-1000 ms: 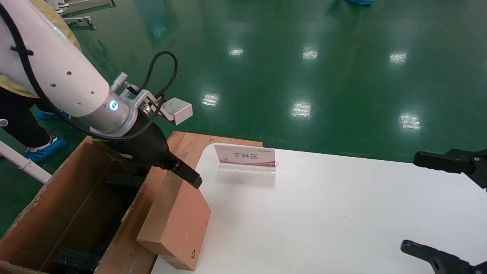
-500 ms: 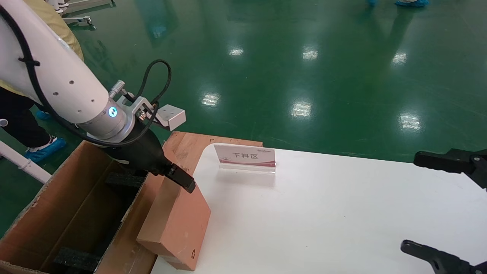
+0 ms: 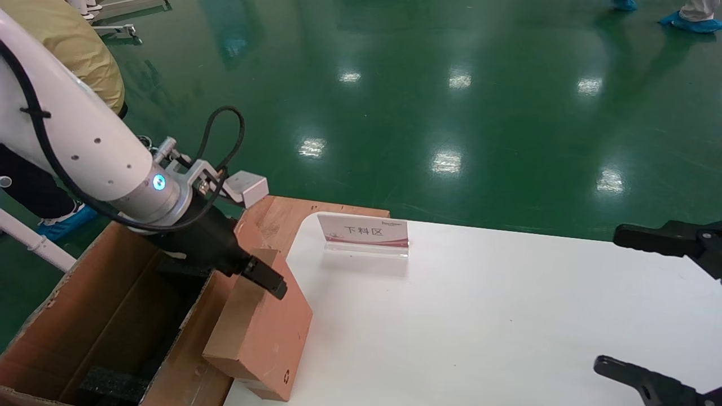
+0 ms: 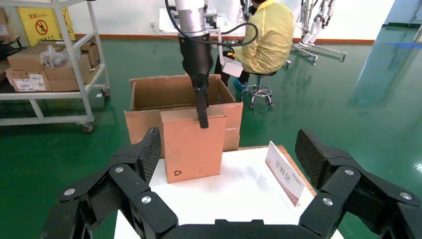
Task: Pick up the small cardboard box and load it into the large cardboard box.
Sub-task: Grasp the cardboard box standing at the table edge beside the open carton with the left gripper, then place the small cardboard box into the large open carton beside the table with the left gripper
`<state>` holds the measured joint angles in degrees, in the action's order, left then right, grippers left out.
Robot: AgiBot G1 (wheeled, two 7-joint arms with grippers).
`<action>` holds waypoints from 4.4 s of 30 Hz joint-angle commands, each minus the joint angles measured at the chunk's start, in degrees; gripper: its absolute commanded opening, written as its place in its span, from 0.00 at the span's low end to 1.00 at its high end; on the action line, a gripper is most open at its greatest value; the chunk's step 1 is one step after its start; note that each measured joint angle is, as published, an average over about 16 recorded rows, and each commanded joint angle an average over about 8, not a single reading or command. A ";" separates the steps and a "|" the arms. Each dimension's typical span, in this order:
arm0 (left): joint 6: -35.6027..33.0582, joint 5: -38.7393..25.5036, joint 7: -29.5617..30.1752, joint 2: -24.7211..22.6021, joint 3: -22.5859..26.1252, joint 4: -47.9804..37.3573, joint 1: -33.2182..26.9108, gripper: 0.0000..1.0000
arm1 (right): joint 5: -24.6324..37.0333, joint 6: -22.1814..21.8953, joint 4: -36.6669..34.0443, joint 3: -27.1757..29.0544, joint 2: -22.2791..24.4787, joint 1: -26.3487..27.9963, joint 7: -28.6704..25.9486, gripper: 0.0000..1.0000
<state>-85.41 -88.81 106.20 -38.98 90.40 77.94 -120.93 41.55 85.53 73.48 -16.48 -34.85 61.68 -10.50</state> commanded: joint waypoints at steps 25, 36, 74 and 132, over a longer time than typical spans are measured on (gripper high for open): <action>-1.52 1.77 -0.61 -0.83 3.16 0.06 0.53 1.00 | -0.06 -0.05 -0.01 -0.09 0.04 0.01 0.05 1.00; -1.56 1.70 -0.53 -0.81 3.14 0.06 0.51 0.00 | -0.07 -0.06 -0.02 -0.09 0.04 0.01 0.05 0.00; -1.33 1.91 -0.57 -0.72 2.82 -0.50 0.49 0.00 | -0.07 -0.06 -0.02 -0.08 0.04 0.01 0.04 0.00; -8.71 15.19 -7.73 -3.37 44.47 0.32 -52.01 0.00 | -0.19 -0.11 -0.07 -0.28 0.10 0.08 0.15 1.00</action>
<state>-94.17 -73.84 98.51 -42.03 134.13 78.36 -172.85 41.36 85.42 73.41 -16.76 -34.75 61.76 -10.34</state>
